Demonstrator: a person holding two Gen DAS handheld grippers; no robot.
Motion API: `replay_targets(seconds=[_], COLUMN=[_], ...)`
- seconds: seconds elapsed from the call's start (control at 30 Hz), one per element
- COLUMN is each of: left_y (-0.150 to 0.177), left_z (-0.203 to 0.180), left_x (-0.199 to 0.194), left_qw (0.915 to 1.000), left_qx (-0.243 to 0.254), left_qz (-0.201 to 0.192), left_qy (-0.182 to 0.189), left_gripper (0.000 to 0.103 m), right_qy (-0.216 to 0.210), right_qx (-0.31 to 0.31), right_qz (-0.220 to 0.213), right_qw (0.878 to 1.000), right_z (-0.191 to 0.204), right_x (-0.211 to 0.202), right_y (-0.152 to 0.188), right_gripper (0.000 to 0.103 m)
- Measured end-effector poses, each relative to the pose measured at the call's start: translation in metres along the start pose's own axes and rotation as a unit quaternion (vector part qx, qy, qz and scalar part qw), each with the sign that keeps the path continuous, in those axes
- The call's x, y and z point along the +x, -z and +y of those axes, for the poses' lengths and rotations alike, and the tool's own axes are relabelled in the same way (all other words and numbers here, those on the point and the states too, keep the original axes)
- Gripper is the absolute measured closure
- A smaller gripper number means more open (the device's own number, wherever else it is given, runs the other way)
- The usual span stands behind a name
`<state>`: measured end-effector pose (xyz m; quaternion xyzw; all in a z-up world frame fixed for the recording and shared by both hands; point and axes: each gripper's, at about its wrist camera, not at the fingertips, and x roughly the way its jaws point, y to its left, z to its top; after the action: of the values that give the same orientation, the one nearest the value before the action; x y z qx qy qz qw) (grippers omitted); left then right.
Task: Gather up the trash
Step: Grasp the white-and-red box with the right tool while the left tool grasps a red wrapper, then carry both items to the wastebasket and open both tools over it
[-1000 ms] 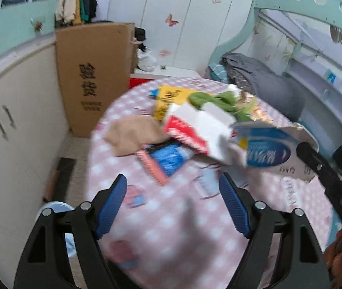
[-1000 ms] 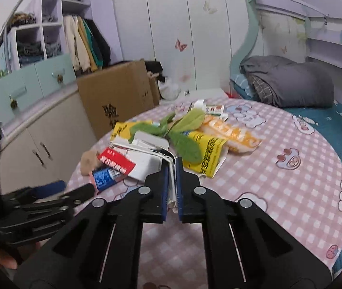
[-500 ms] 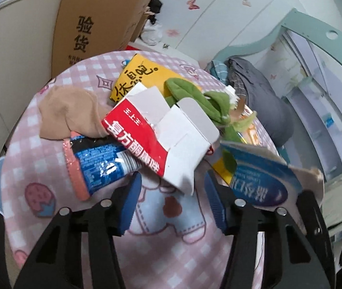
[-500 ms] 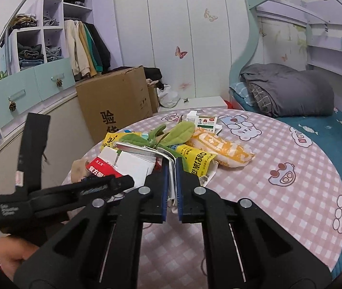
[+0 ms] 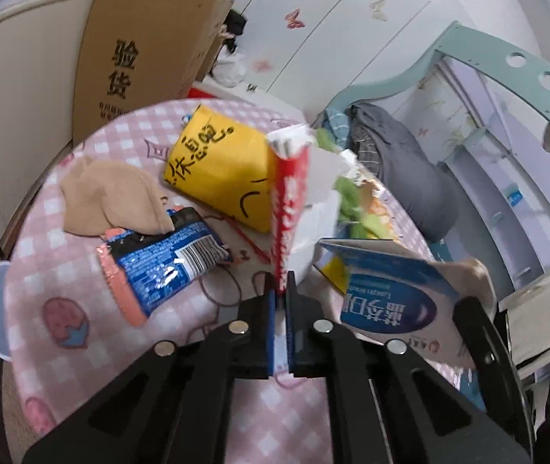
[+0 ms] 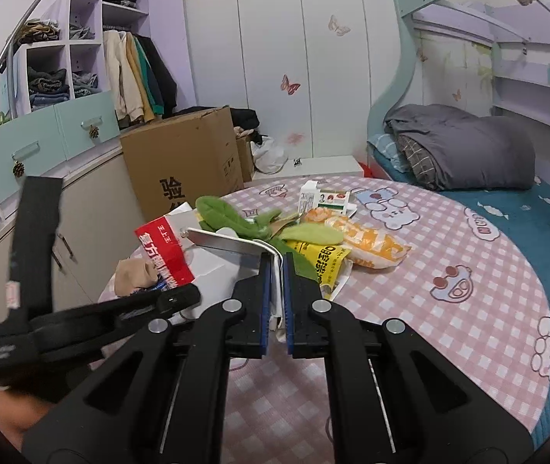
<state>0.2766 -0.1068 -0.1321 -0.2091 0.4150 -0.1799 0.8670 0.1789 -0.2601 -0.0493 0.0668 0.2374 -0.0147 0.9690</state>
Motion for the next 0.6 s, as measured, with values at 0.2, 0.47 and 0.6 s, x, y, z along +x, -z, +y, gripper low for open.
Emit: replay_targets(seconds=[0.2,0.47,0.6], left_y=[0.011,0.013,0.009], left_z=[0.009,0.035,0.053], left_x=[-0.038,-0.091,-0.099], left_qw=[0.9998,0.9980,0.9982], left_qx=[0.003,0.018,0.015], left_qz=[-0.013,-0.059,-0.056], left_qy=[0.012,-0.015,-0.016], left_gripper=[0.099,0.099,0.099], right_qy=[-0.005,-0.017,-0.021], right_qx=[-0.003,-0.030,-0.043], right_qz=[-0.012,-0.015,-0.001], right_qw=[1.000,0.999,0.999], right_z=[0.009,0.045,0.063], right_x=[-0.023,-0.035,-0.027], right_y=[-0.008,-0.014,-0.011], right_gripper=[0.097,0.097,0.097])
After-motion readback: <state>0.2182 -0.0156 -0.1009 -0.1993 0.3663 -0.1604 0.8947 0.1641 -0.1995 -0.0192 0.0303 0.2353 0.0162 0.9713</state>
